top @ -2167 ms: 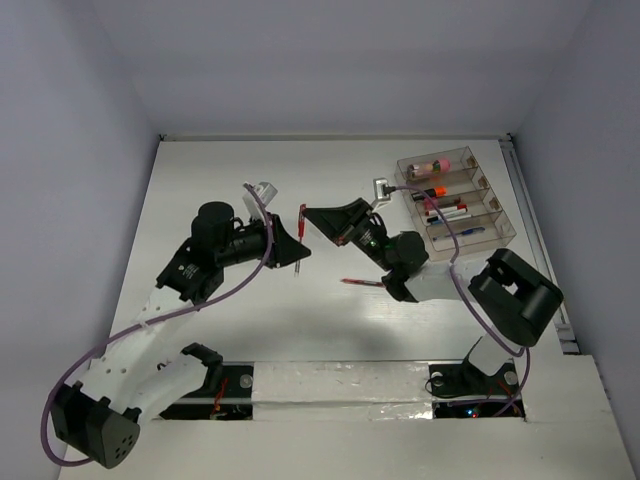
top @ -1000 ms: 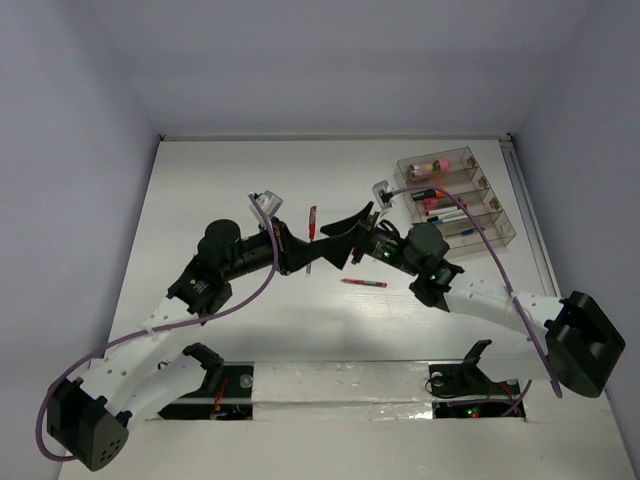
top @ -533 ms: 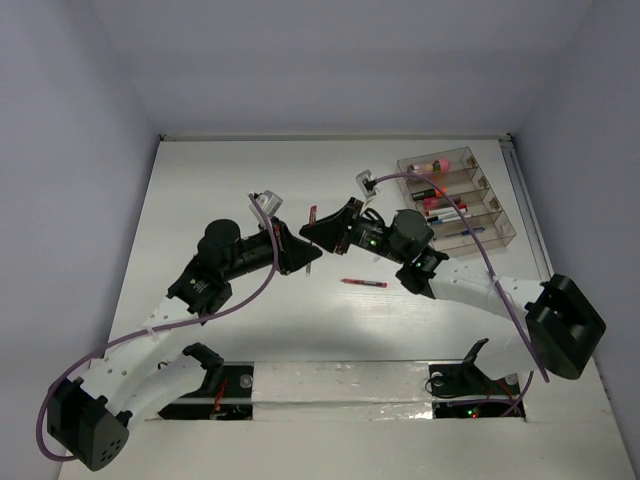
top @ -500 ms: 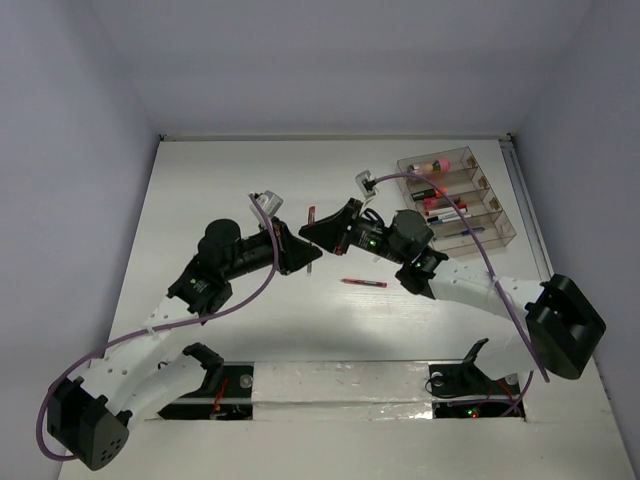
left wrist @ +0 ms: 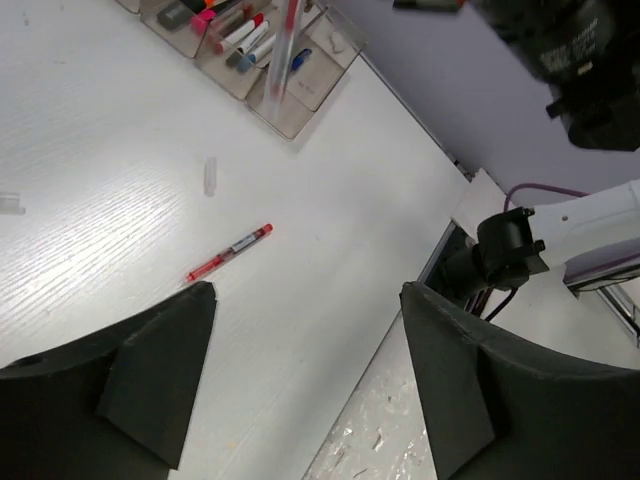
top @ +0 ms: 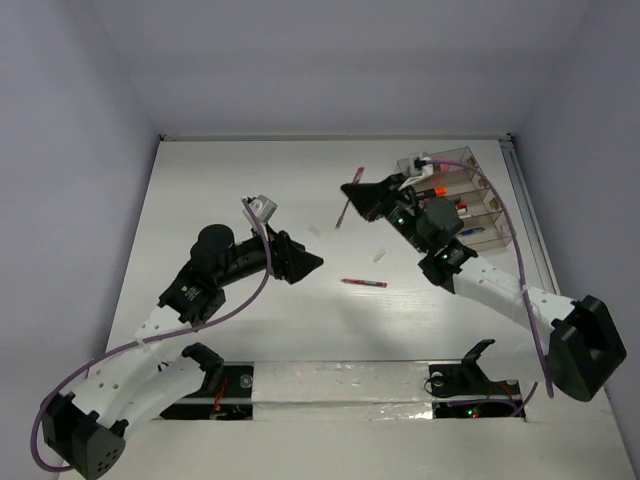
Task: Sort the stationery into containers
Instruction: Place the pen in the storage box.
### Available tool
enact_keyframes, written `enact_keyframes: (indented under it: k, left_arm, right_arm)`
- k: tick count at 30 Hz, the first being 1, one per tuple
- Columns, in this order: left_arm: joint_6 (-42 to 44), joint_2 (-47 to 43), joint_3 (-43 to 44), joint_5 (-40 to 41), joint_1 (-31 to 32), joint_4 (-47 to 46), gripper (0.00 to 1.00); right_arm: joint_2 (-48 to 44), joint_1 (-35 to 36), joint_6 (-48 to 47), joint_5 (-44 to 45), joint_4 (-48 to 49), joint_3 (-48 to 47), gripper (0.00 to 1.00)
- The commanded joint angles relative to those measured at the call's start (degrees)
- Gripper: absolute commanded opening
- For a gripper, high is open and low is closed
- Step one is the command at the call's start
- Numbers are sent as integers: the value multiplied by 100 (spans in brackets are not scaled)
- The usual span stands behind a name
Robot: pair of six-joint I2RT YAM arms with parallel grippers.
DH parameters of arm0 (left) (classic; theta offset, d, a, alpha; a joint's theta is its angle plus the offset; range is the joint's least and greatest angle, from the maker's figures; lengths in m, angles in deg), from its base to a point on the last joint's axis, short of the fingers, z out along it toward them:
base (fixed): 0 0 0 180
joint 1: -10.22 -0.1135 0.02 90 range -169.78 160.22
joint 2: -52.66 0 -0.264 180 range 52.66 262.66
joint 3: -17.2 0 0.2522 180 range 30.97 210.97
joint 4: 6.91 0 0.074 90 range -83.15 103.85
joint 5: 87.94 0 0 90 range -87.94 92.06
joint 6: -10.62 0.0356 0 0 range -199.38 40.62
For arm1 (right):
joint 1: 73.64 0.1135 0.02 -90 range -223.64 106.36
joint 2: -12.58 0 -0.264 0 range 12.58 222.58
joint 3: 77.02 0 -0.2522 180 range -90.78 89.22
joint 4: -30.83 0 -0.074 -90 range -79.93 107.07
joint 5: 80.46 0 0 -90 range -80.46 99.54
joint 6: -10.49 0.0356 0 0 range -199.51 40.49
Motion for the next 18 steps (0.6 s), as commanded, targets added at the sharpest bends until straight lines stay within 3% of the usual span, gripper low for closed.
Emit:
enact_keyframes:
  k: [1, 7, 11, 18]
  left_arm:
    - [419, -254, 320, 172, 25, 402, 72]
    - [842, -754, 180, 690, 25, 921, 86]
    - [939, -816, 232, 875, 25, 1123, 89]
    - [869, -1291, 179, 1253, 25, 1220, 97]
  right_arm:
    - [-400, -668, -24, 1168, -343, 50, 0]
    - [-1031, -2284, 678, 2670, -1327, 824, 0]
    - [-1314, -2761, 996, 3409, -1907, 1176, 0]
    - [-1105, -3517, 1312, 3640, -2531, 1405, 0]
